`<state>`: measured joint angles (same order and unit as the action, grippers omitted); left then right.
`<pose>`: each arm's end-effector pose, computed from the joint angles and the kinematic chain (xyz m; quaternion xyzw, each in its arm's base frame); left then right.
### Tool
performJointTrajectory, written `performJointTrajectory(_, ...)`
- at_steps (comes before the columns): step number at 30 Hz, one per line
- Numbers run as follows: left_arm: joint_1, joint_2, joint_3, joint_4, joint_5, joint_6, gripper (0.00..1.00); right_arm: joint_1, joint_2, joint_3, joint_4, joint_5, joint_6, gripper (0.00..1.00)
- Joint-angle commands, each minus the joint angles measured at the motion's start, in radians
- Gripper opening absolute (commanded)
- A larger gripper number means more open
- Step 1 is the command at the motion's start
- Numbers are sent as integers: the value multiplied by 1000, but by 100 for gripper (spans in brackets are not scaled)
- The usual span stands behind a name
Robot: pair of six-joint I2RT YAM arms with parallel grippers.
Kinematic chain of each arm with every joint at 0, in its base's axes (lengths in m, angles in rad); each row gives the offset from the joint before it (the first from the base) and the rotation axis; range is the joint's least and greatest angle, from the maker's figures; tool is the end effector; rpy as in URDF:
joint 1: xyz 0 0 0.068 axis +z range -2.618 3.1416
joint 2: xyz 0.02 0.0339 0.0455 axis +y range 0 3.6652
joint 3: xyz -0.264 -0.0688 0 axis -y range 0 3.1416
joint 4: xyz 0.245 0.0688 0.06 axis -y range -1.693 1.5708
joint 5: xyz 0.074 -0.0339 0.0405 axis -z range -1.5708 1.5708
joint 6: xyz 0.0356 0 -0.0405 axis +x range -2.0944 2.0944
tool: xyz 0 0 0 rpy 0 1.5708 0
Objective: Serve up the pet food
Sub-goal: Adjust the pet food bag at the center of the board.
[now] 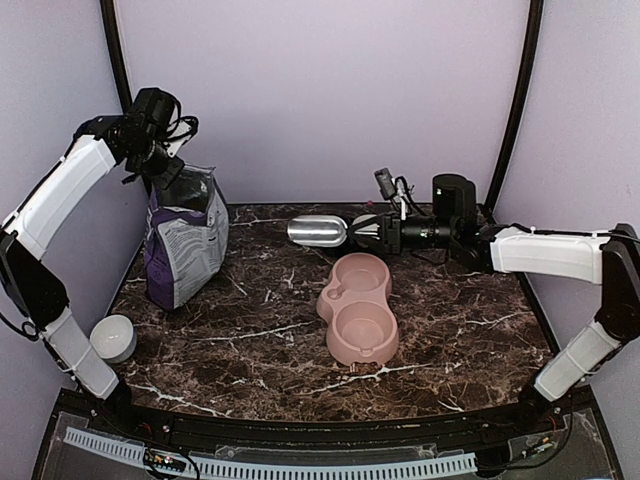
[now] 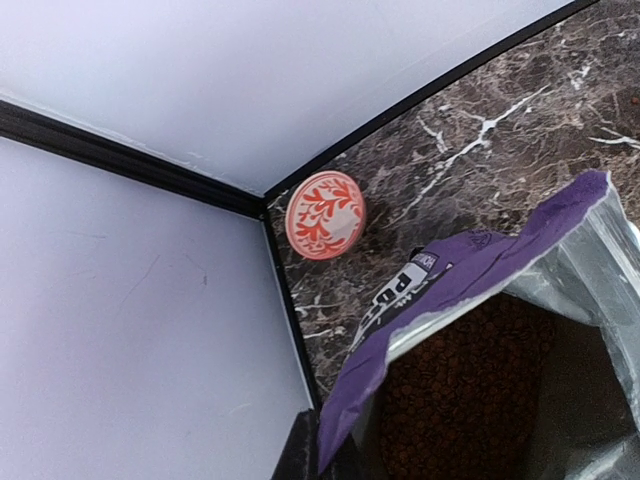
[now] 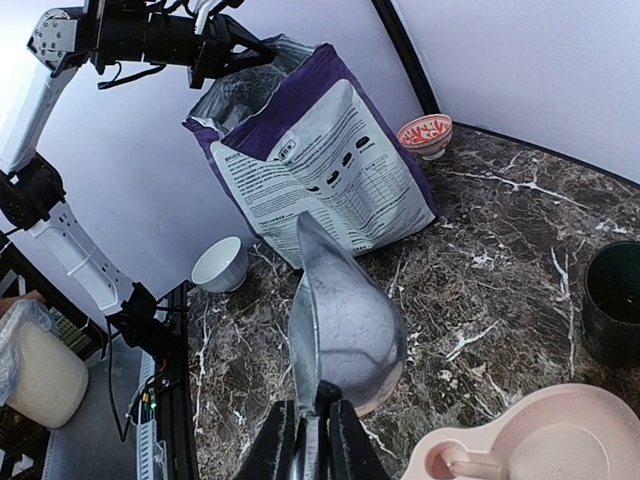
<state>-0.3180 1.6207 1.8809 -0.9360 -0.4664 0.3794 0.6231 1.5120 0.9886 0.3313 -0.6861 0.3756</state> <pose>0.3251 -0.0902 0.4320 0.2057 0.8585 0.2212 0.4144 0.2681 0.2204 0.2872 -0.3020 0.6947 0.5147 0.4015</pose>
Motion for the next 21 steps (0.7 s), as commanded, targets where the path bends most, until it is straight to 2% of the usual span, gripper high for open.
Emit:
performJointTrajectory(1, 17, -171, 115, 321, -228, 128, 0, -5, 21, 47, 70, -32, 10, 0)
performJointTrajectory(6, 21, -181, 49, 509, -366, 300, 0, -4, 41, 63, 84, -46, 15, 0)
performJointTrajectory(10, 21, -182, -4, 569, -408, 350, 0, -7, 43, 49, 84, -43, 14, 0)
performJointTrajectory(16, -1, -212, -164, 521, -417, 279, 0, -9, -4, -33, 79, -21, 24, 0)
performJointTrajectory(21, -136, -213, -269, 431, -473, 182, 0, -8, -84, -126, 65, 21, 22, 0)
